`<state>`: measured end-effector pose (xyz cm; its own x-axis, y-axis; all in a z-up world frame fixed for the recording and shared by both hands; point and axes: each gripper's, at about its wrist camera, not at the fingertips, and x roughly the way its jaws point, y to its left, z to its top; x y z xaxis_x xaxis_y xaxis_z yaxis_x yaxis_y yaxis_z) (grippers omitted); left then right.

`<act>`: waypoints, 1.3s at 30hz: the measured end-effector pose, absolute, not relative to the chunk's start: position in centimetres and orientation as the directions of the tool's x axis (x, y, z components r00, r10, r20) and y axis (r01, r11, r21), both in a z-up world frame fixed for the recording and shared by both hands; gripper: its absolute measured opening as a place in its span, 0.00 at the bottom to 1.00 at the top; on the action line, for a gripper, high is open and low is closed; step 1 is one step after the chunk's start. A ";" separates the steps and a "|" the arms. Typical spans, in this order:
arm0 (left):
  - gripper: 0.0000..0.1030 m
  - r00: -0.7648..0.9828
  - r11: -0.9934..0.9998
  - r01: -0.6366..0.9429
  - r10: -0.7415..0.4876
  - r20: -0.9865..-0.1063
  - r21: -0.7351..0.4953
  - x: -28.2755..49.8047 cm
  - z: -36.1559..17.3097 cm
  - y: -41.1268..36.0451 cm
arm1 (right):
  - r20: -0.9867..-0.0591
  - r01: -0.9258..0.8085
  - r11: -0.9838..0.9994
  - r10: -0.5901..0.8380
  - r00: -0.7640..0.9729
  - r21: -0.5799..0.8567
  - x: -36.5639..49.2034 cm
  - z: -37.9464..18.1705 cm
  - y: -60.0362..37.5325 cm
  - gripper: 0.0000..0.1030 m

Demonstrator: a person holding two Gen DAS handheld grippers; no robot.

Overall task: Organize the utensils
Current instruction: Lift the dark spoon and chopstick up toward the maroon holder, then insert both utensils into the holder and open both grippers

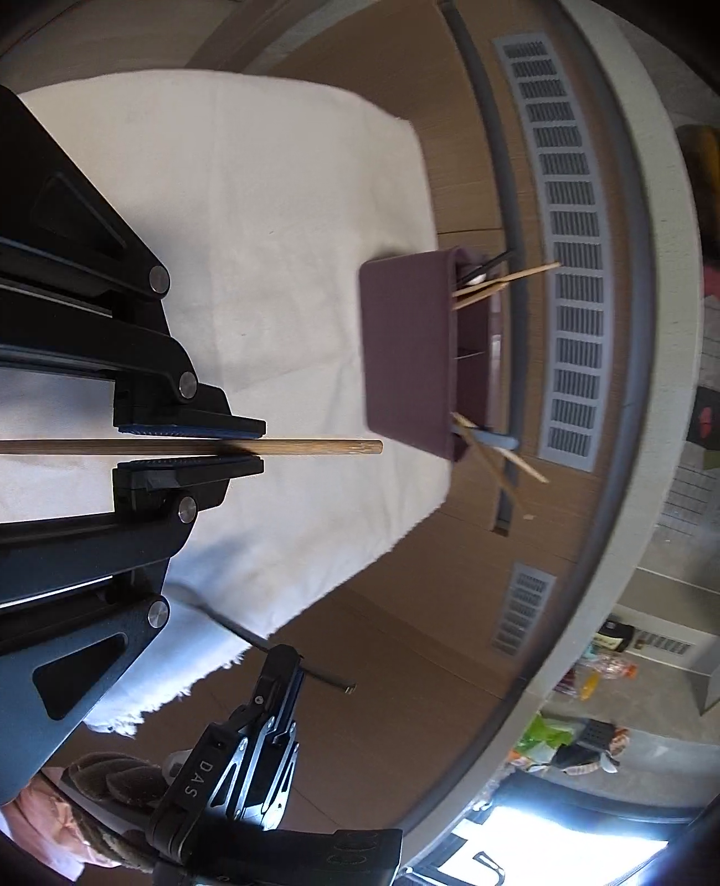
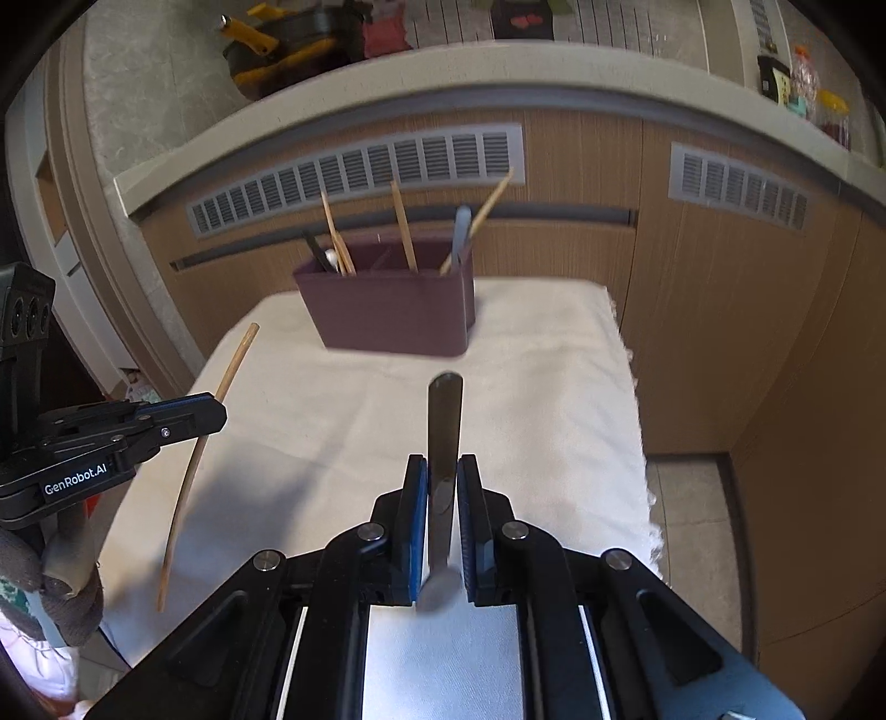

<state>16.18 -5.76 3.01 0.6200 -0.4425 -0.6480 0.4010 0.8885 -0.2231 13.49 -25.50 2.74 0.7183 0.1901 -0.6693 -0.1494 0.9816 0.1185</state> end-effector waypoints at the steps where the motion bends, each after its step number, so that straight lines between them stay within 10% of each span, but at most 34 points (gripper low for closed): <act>1: 0.06 0.634 0.888 0.406 -0.444 -0.633 -0.217 16.1 3.9 -5.7 | -0.652 -0.155 0.982 0.188 0.734 0.109 13.5 3.8 -25.4 0.08; 13: 0.06 0.823 0.912 0.387 -0.408 -0.394 -0.136 19.6 16.2 -5.1 | -0.414 -0.242 0.970 0.223 0.883 0.005 17.0 18.2 -23.1 0.06; 23: 0.06 0.805 0.927 0.330 -0.374 -0.460 -0.177 21.6 10.4 -3.1 | -0.727 -0.254 0.967 0.166 0.667 -0.013 21.0 4.7 -24.7 0.08; 28: 0.06 0.779 0.923 0.311 -0.385 -0.495 -0.228 21.6 6.8 -2.1 | -0.813 -0.202 0.979 0.130 0.567 0.016 21.5 -2.5 -24.7 0.48; 36: 0.06 0.760 0.917 0.307 -0.398 -0.513 -0.256 20.9 5.3 -1.6 | -0.881 -0.143 0.989 0.044 0.470 -0.027 22.7 -7.9 -23.5 0.47; 39: 0.06 0.760 0.918 0.308 -0.396 -0.515 -0.251 20.5 5.3 -1.6 | -0.882 -0.135 0.991 0.051 0.468 -0.015 22.6 -8.3 -23.1 0.29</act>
<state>20.52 -1.58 5.30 0.7601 -0.3960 -0.5152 0.3083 0.9177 -0.2505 22.58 -23.13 -8.33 0.4682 0.0505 -0.8822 -0.1349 0.9908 -0.0149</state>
